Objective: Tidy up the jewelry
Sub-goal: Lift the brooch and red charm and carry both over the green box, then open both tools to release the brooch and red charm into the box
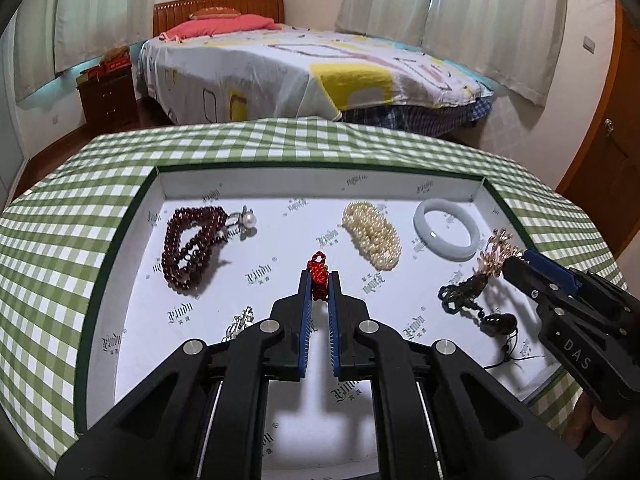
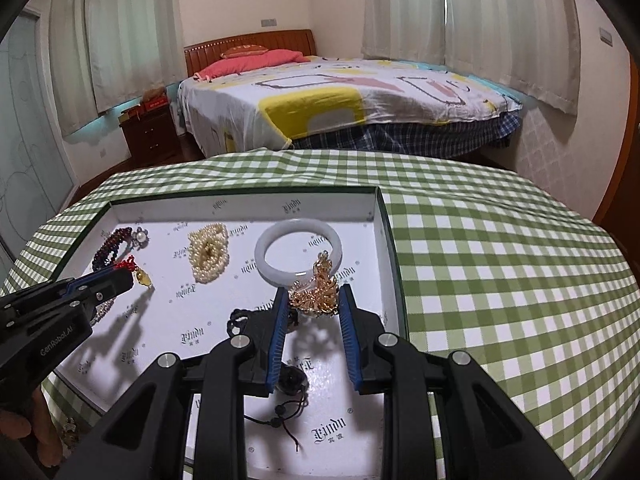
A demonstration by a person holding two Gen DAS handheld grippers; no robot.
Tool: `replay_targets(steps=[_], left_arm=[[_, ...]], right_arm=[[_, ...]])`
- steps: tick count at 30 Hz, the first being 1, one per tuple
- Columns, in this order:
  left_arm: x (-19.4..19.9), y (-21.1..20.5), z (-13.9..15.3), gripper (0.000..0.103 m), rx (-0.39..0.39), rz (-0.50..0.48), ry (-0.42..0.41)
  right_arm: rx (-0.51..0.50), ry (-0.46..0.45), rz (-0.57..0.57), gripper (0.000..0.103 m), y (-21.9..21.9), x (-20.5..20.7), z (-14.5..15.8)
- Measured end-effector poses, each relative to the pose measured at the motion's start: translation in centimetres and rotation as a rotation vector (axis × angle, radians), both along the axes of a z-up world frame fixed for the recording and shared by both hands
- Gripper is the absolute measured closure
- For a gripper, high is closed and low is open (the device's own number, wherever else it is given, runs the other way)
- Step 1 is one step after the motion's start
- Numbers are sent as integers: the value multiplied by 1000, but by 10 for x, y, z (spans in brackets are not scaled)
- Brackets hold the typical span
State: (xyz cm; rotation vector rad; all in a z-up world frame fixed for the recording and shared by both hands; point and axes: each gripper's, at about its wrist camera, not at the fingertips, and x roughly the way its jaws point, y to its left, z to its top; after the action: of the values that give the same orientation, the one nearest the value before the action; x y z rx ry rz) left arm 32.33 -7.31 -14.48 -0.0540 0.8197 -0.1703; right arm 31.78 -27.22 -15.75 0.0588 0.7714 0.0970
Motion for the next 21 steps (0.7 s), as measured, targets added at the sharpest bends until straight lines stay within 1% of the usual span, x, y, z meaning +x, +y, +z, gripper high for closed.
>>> replay_targets(steps=[7,11,12,13,15,21], left_arm=[[3,0,-8,94,18,7,28],[4,-1,-10,92,20,6,38],[5,-2,-11,90,21,7,42],[6,-2,-12,88,23,7,47],[6,-1,-13,73,18,13,51],[6,1,-12,72,16,15,48]], right_arm=[[-9,2,1,76,-1,2,-2],[-2,9,1,76,-2,2,-4],[-3,9,0,74,-2,2,-4],[-3,9,0,68,-2,2,-4],[-3,4,2,64,-2,2,-3],[-4,-2,5,62,-2,1,-3]])
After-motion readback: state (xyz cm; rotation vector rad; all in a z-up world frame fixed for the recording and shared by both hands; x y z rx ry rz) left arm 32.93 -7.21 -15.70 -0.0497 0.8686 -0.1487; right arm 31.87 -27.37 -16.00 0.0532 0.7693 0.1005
